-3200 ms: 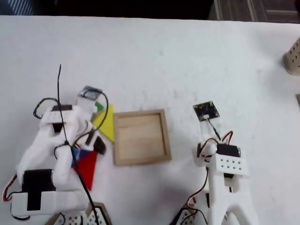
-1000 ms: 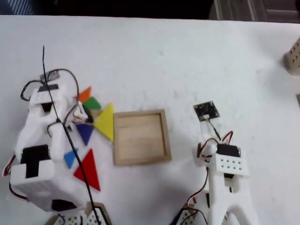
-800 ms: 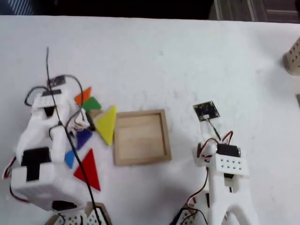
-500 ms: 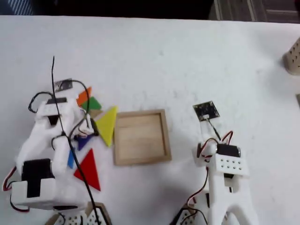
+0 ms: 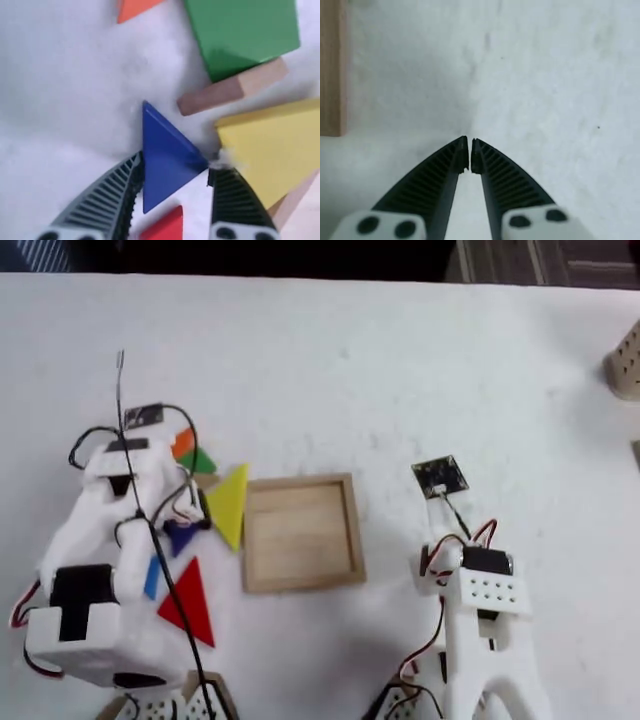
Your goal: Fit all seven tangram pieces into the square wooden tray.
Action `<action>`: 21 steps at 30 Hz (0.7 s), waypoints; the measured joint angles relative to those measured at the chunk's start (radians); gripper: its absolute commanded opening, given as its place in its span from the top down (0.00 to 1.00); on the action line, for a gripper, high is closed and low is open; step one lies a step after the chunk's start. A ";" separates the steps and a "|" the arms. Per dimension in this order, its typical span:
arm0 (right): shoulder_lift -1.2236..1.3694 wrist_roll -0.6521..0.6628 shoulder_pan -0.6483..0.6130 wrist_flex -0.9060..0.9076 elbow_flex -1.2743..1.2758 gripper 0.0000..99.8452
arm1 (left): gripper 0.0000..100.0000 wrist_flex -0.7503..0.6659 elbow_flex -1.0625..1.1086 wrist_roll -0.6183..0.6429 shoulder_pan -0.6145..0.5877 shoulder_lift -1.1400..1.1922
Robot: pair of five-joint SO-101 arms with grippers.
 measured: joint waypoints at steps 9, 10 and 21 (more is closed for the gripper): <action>0.000 0.000 0.000 0.000 0.000 0.98 | 0.90 -0.002 -0.009 -0.051 0.002 0.002; 0.000 0.000 0.000 0.000 0.000 0.98 | 0.90 -0.002 -0.009 -0.072 0.002 0.002; 0.000 0.000 0.000 0.000 0.000 0.98 | 0.93 -0.002 0.011 -0.123 0.000 -0.097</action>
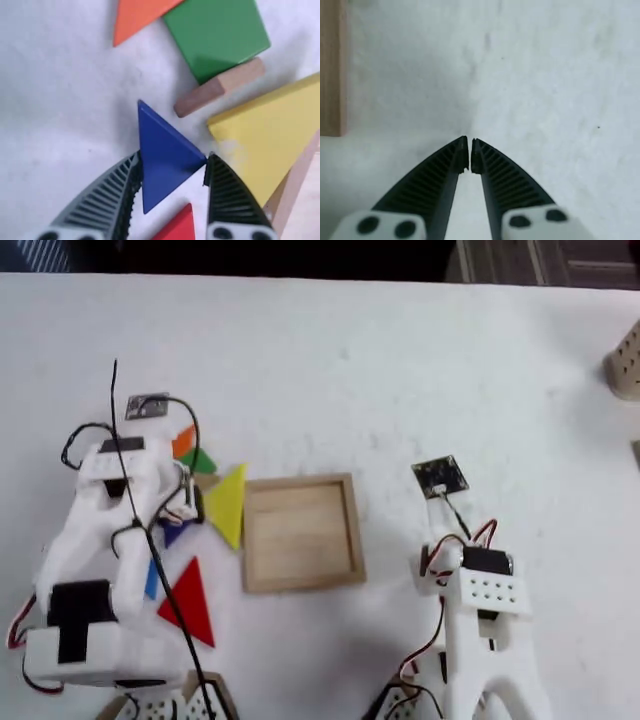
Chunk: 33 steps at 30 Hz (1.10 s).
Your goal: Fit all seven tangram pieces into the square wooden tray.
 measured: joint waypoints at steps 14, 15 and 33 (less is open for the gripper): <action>0.000 0.000 0.000 0.000 0.000 0.98 | 0.93 -0.025 0.081 -0.002 -0.003 -0.118; 0.000 0.000 0.000 0.000 0.000 0.98 | 0.93 -0.025 0.081 -0.003 -0.003 -0.120; 0.000 0.000 0.000 0.000 0.000 0.98 | 0.92 -0.038 0.081 -0.003 0.005 -0.120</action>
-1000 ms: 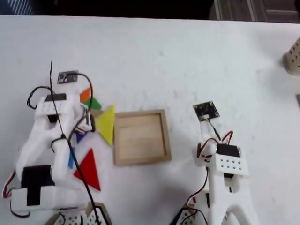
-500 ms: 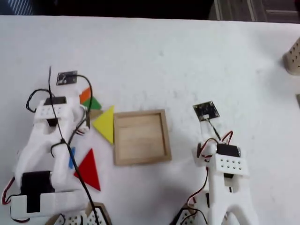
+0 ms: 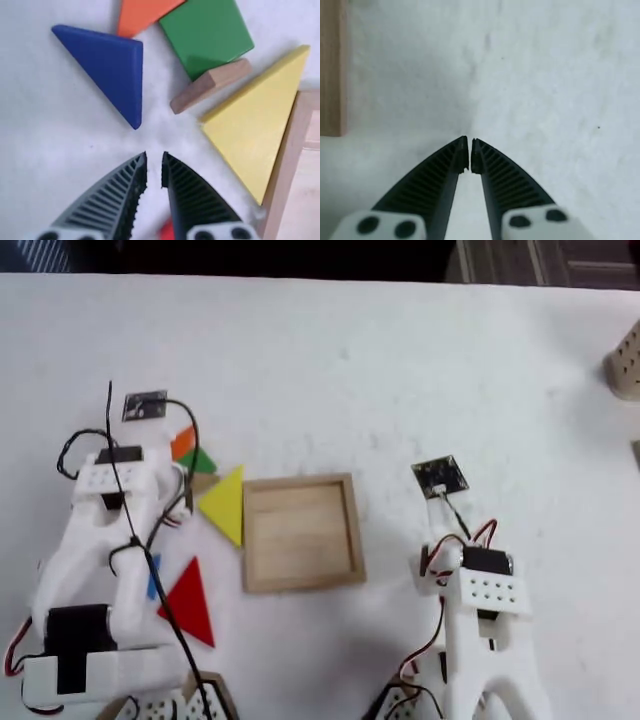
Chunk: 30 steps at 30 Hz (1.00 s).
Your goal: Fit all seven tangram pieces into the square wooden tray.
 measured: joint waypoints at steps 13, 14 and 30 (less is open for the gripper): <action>0.000 0.035 0.002 0.000 0.012 0.98 | 0.84 -0.100 0.000 0.000 0.000 0.000; 0.000 0.037 0.000 0.000 0.012 0.98 | 0.80 -0.106 0.000 0.000 0.000 0.000; 0.000 0.048 0.002 0.000 0.012 0.98 | 0.69 -0.089 -0.002 0.000 -0.101 0.000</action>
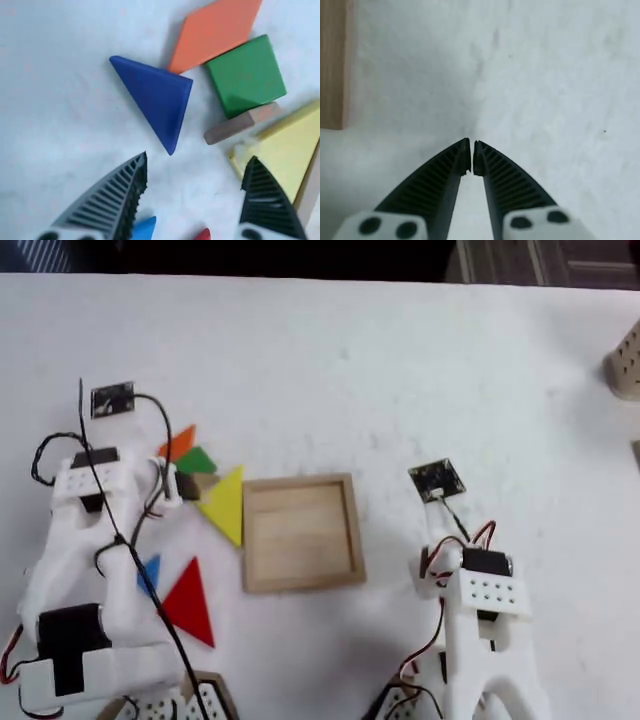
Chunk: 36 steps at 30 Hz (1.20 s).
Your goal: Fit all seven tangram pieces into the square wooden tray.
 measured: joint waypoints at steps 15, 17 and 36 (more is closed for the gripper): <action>0.000 0.000 0.000 0.000 0.000 0.98 | 0.72 -0.009 -0.152 0.086 -0.044 0.226; 0.000 0.000 0.000 0.000 0.000 0.98 | 0.78 -0.009 -0.175 0.089 -0.044 0.253; 0.000 0.000 0.000 0.000 0.000 0.98 | 0.72 -0.011 -0.245 0.089 -0.063 0.304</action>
